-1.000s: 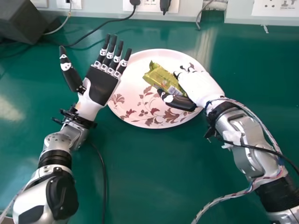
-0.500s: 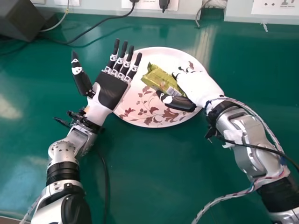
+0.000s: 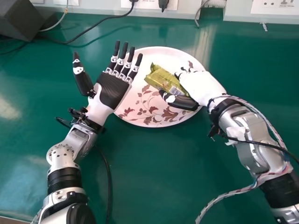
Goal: Pick up biscuit and place it in the plate
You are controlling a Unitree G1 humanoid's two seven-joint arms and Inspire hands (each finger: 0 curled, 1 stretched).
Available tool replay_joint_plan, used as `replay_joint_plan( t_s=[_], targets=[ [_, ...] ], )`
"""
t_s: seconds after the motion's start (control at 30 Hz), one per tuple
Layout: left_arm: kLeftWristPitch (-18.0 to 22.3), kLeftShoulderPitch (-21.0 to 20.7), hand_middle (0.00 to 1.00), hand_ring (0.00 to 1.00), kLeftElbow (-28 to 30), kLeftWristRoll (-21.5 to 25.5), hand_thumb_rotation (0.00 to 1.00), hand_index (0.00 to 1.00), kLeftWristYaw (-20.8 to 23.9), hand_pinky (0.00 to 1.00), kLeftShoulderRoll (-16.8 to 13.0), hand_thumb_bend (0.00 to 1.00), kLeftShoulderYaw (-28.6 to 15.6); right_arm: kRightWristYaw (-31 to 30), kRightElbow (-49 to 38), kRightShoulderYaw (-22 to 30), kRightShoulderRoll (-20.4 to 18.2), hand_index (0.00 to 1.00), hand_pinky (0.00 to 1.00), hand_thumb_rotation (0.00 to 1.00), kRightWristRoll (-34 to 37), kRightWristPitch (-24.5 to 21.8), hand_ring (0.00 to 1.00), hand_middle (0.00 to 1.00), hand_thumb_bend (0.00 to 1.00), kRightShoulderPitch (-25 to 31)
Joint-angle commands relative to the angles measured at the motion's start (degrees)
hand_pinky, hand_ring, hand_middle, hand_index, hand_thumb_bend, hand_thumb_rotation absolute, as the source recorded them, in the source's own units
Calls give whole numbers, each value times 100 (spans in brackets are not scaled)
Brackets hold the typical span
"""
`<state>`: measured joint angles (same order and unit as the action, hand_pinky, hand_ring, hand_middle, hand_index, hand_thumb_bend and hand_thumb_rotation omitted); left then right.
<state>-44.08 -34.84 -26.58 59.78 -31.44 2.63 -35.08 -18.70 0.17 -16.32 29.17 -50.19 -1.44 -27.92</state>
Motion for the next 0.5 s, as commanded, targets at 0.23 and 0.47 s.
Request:
replay_joint_plan(
  t_s=[0.23, 0.47],
  targets=[
    [348, 51, 91, 88, -242, -29, 57, 88, -398, 93, -97, 100, 161, 121, 354, -120, -60, 27, 18, 20, 112, 27, 22, 26, 35, -20],
    [884, 74, 91, 87, -211, -113, 54, 88, -460, 93, -60, 99, 202, 237, 529, -190, -97, 47, 28, 1, 126, 11, 35, 47, 51, -76]
  ],
)
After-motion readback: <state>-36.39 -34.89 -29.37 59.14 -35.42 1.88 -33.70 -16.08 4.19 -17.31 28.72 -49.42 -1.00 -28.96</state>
